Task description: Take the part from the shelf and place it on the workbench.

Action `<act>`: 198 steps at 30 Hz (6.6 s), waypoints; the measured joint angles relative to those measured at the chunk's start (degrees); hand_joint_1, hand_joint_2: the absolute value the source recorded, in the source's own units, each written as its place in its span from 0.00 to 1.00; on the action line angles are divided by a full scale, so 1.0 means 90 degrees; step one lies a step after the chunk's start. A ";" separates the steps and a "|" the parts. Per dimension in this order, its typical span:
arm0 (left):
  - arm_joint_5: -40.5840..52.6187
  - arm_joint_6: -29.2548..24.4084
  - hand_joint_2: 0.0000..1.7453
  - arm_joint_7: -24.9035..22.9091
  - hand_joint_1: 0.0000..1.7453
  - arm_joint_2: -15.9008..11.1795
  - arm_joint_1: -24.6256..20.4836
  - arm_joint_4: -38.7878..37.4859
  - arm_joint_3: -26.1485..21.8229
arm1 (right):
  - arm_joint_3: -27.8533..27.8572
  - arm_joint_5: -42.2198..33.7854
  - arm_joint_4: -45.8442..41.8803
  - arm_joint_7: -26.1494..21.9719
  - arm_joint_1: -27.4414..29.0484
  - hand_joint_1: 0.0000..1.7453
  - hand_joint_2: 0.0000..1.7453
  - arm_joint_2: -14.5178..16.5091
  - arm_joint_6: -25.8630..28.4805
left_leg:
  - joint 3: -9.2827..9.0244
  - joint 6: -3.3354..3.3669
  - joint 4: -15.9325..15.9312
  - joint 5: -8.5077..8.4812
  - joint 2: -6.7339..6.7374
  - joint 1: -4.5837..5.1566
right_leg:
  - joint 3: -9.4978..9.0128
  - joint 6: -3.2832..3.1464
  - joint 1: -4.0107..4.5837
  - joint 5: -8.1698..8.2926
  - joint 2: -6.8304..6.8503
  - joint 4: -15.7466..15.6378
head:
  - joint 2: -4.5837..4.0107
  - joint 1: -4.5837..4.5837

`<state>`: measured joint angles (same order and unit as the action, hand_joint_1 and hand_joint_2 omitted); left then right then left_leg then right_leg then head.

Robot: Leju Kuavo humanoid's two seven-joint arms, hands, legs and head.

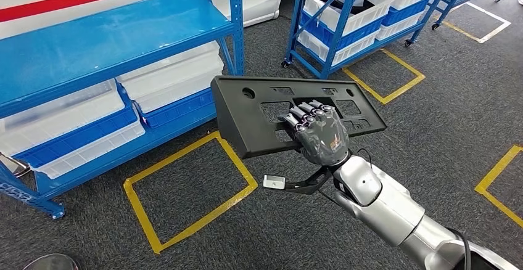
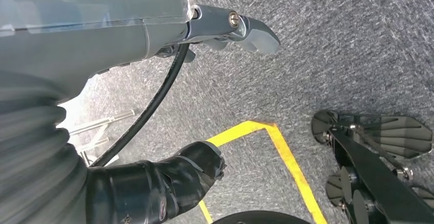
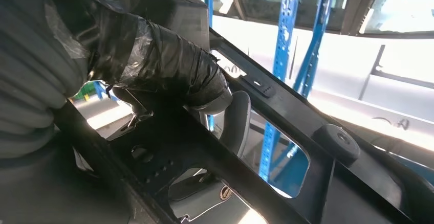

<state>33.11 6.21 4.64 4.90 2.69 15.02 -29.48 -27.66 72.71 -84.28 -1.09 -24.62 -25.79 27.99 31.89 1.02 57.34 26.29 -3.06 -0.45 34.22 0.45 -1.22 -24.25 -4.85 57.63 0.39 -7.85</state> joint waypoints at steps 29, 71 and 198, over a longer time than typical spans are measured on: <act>0.0017 -0.0011 1.00 0.0024 0.00 0.0014 0.0006 -0.0001 -0.0079 | -0.0094 -0.0206 0.0059 0.0009 -0.0154 1.00 1.00 -0.0039 -0.0227 | 0.0170 -0.0221 0.0484 0.0395 0.0690 -0.0036 | 0.0115 -0.0161 0.0005 -0.0157 0.0612 0.0232 | 0.0000 -0.0001; 0.0248 -0.0129 1.00 -0.0230 0.00 0.0063 0.0118 0.0002 -0.0327 | 0.0551 0.0059 -0.0426 0.0345 0.0556 1.00 1.00 -0.0438 -0.0350 | -0.0045 -0.0050 0.0135 0.0231 -0.0031 -0.0015 | 0.0192 -0.0133 0.0076 -0.0099 -0.0155 0.0241 | 0.0001 -0.0009; 0.1246 0.0209 1.00 -0.0308 0.00 0.0287 0.0023 0.0160 -0.1559 | 0.0665 0.1070 -0.0298 0.0774 -0.0755 1.00 1.00 -0.2052 -0.1506 | 0.0013 0.0192 -0.0062 0.0034 0.0247 0.0001 | 0.0335 0.0117 0.0020 -0.0460 0.0205 0.0610 | 0.0001 -0.0021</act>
<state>44.33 8.09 1.87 7.48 2.90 16.46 -43.51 -21.67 82.34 -86.96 5.88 -31.41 -44.26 14.44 32.01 2.75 56.79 26.60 -0.83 -0.44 37.24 1.50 -1.04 -28.40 -3.00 63.12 0.40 -8.03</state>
